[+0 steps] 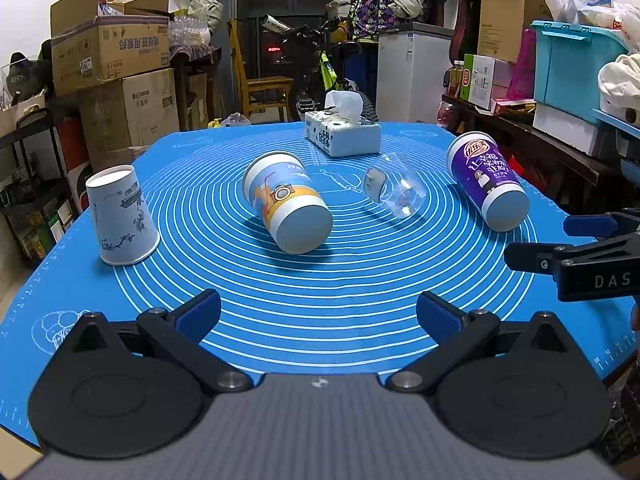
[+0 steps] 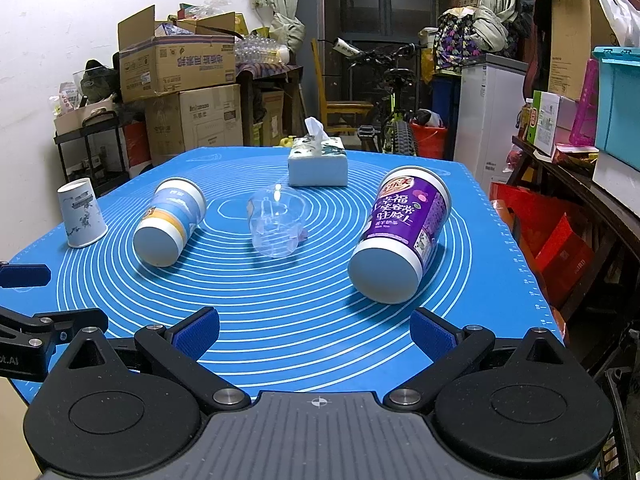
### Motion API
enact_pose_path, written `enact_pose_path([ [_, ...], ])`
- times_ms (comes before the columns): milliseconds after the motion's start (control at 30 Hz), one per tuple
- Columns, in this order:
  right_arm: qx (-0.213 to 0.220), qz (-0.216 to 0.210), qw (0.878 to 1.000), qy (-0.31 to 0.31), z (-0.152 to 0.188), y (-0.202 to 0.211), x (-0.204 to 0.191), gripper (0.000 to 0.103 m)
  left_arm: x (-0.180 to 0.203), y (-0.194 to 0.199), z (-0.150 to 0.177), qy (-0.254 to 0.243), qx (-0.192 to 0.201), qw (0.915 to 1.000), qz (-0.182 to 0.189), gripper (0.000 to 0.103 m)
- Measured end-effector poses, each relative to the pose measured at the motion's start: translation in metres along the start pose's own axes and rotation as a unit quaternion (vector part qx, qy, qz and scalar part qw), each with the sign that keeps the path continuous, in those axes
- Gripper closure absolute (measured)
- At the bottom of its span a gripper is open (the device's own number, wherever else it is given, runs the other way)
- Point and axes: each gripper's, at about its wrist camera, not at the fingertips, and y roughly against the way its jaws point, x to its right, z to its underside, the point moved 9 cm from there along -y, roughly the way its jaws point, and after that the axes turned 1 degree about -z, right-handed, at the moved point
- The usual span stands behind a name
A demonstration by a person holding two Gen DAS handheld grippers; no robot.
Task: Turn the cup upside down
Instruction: 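Grasp the lying white-and-orange paper cup with the left gripper and lift it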
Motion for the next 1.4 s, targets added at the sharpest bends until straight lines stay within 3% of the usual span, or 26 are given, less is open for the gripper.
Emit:
enact_pose_path([
  [433, 0.004, 0.025, 0.998, -0.052, -0.004, -0.008, 0.022, 0.002, -0.009, -0.023, -0.043, 0.000, 0.030, 0.9984, -0.048, 0.000],
  [667, 0.005, 0.028, 0.997, -0.070, -0.005, -0.012, 0.030, 0.002, -0.016, -0.075, -0.076, 0.022, 0.004, 0.9976, -0.066, 0.000],
  [900, 0.003, 0.029, 0.997, -0.075, -0.004, -0.014, 0.035, 0.002, -0.024, -0.112, -0.072, 0.030, -0.039, 0.9953, -0.083, 0.001],
  [967, 0.001, 0.029, 0.996, -0.081, -0.004, -0.014, 0.037, 0.002, -0.023, -0.116, -0.070, 0.026, -0.047, 0.9956, -0.076, 0.010],
  [1000, 0.001, 0.029, 0.996, -0.083, -0.003, -0.015, 0.038, 0.002, -0.021, -0.118, -0.068, 0.022, -0.055, 0.9958, -0.070, 0.024],
  [1067, 0.001, 0.029, 0.996, -0.084, -0.004, -0.015, 0.038, 0.002, -0.019, -0.121, -0.063, 0.012, -0.070, 0.9952, -0.067, 0.033],
  [1200, 0.004, 0.029, 0.996, -0.081, -0.005, -0.013, 0.036, 0.002, -0.019, -0.116, -0.061, 0.011, -0.073, 0.9959, -0.053, 0.039],
  [1400, 0.011, 0.027, 0.997, -0.074, -0.008, -0.009, 0.034, 0.002, -0.011, -0.081, -0.057, 0.019, -0.081, 0.9963, -0.022, 0.040],
])
